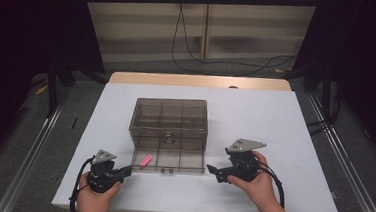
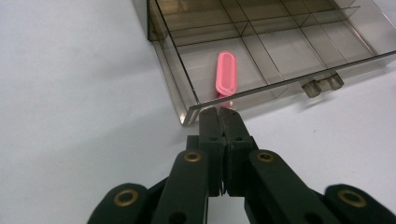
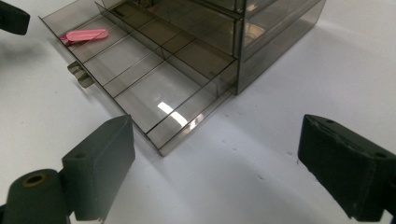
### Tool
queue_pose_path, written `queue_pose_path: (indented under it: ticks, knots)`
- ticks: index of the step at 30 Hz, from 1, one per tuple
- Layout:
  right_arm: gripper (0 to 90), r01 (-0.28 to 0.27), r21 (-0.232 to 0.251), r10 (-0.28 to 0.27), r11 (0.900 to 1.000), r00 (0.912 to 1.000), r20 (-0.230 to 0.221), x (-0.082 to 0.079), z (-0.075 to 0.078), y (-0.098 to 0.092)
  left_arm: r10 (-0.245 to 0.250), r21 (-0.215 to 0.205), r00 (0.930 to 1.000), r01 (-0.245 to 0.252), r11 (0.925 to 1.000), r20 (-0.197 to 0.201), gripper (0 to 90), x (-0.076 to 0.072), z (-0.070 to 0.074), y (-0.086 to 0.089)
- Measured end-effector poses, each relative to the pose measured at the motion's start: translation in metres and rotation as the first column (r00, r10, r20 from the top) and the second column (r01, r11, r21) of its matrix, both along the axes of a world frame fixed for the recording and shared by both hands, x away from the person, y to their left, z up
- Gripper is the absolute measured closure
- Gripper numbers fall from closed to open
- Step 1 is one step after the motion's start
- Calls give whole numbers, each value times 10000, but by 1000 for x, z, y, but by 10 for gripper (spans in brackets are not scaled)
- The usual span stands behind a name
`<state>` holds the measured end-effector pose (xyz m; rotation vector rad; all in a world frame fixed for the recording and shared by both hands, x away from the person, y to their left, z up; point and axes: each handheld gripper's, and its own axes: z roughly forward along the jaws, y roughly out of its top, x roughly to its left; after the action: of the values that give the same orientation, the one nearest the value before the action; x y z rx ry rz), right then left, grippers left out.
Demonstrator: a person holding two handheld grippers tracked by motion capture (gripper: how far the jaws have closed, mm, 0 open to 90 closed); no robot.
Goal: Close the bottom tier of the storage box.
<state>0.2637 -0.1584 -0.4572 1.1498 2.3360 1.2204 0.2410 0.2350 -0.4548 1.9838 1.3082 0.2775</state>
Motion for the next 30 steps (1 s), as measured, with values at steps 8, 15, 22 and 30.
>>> queue_pose_path:
  ticks: [8, 15, 22, 30]
  knots:
    - [281, -48, 48, 47, 10000, 9999, 128, 3, 10, -4, -99, 29, 9999, 99, 9999, 20, 887, 0, -2, -3]
    - [450, -180, 25, 179, 9998, 9996, 239, 5, 12, -3, -54, -43, 10000, 54, 10000, 72, 887, -1, -1, -3]
    - [678, -198, 100, 197, 9998, 9997, 125, 5, 15, -8, -141, -78, 9999, 141, 9999, 25, 889, -1, -2, -7]
    - [843, -233, 232, 234, 9995, 9997, -17, 8, 18, -11, -249, -88, 9997, 250, 9997, 65, 886, -1, -4, -8]
